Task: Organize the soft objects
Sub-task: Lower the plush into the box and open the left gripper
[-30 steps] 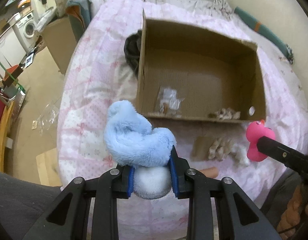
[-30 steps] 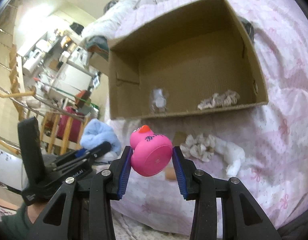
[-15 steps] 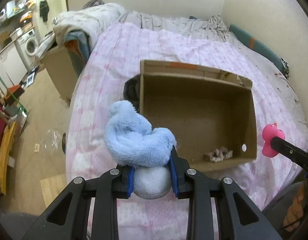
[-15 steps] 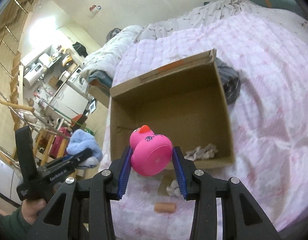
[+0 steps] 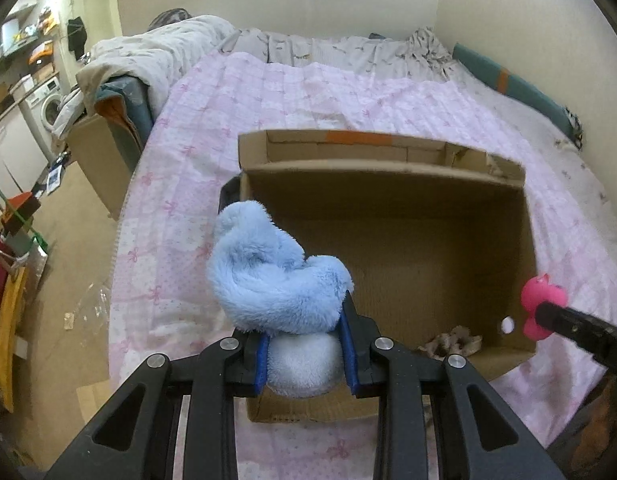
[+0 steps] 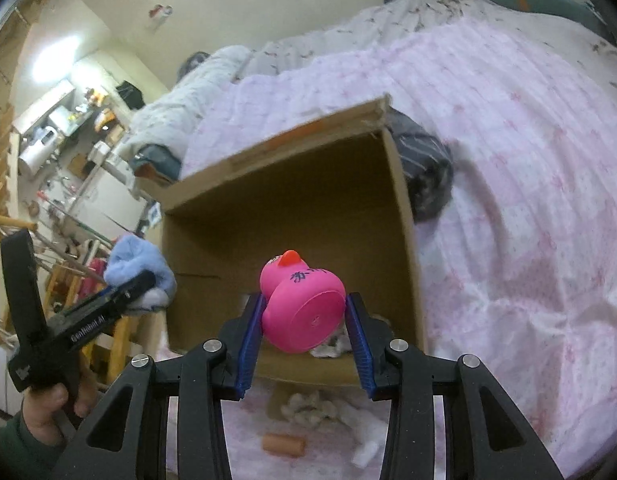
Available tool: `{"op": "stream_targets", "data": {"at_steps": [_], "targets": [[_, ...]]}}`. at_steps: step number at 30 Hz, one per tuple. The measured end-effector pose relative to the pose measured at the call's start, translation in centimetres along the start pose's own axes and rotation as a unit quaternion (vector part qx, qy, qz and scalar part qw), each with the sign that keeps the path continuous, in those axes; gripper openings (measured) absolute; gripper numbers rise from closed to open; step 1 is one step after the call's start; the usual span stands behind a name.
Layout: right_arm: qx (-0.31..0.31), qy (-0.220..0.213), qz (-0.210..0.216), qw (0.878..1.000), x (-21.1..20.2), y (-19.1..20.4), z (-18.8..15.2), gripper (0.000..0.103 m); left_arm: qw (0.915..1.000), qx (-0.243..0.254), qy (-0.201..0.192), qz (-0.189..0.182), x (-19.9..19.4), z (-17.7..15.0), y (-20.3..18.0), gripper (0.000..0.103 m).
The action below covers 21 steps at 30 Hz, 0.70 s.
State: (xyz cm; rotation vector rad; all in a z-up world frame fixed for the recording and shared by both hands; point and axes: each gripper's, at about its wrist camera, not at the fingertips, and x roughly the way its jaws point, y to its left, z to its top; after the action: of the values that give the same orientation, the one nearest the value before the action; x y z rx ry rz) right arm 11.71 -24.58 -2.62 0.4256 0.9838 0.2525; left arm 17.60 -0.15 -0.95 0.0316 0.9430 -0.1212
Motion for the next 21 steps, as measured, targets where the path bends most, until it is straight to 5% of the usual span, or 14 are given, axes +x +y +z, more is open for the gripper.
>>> {"op": "stream_targets", "data": {"at_steps": [21], "targets": [[-0.035,0.068,-0.052,0.996,4.1,0.6,-1.6,0.043,0.9997,-0.004,0.02,-0.014,2.5,-1.1,-0.5,0.03]]}}
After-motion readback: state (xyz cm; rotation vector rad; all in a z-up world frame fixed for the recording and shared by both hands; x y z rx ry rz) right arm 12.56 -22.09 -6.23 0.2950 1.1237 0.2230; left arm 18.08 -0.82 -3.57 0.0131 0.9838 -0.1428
